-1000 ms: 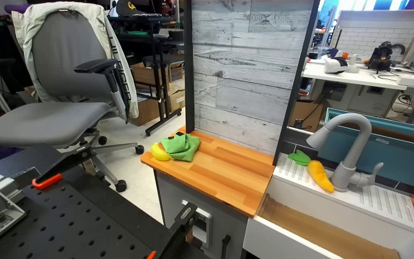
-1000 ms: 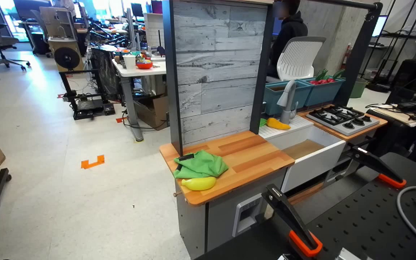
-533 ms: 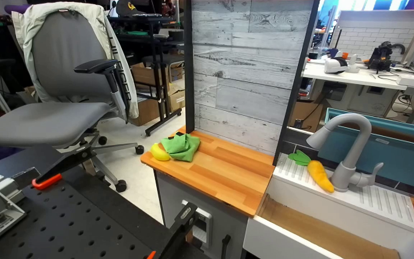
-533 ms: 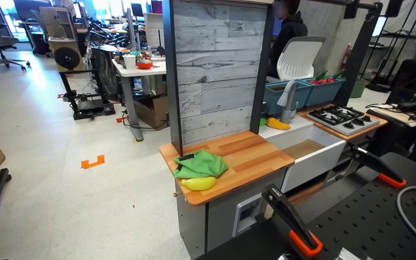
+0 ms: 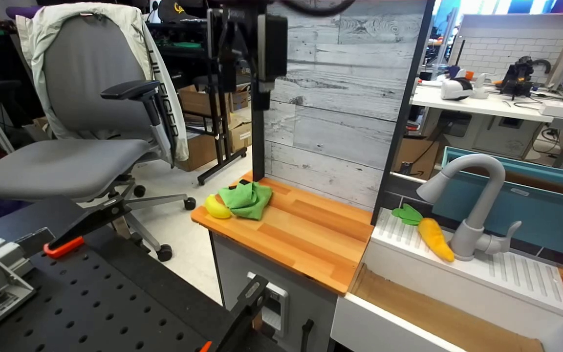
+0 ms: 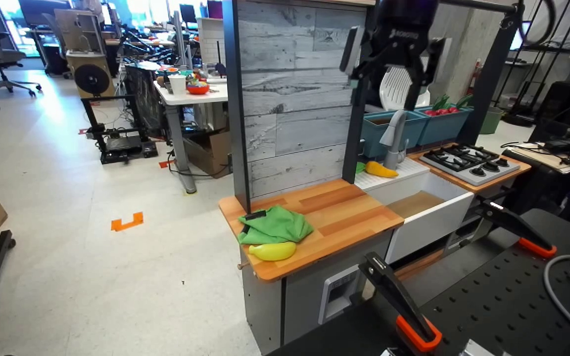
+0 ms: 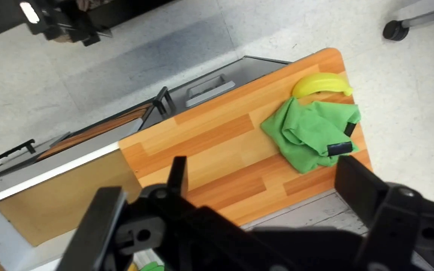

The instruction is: Move the towel to the left

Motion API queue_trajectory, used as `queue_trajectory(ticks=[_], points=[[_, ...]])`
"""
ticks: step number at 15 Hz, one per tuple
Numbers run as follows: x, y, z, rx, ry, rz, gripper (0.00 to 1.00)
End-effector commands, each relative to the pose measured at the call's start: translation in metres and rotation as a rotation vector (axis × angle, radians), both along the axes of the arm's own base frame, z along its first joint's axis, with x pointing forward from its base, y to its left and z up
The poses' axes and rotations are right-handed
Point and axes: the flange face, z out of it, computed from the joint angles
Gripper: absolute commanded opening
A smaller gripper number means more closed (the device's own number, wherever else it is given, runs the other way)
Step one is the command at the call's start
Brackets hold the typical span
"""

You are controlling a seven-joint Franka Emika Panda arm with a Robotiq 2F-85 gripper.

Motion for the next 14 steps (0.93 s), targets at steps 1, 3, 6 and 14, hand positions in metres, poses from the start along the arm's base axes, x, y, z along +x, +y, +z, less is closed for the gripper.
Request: queue_trajectory(ticks=[1,3,6,14], points=[[0.030,0.041,-0.050,0.017,-0.014,-0.039,1.00],[0.046,0.062,-0.075,0.011,-0.008,-0.058,1.00],[0.071,0.085,-0.109,-0.009,0.027,-0.097,1.00],[0.124,0.119,-0.183,-0.061,0.045,-0.193,1.00]])
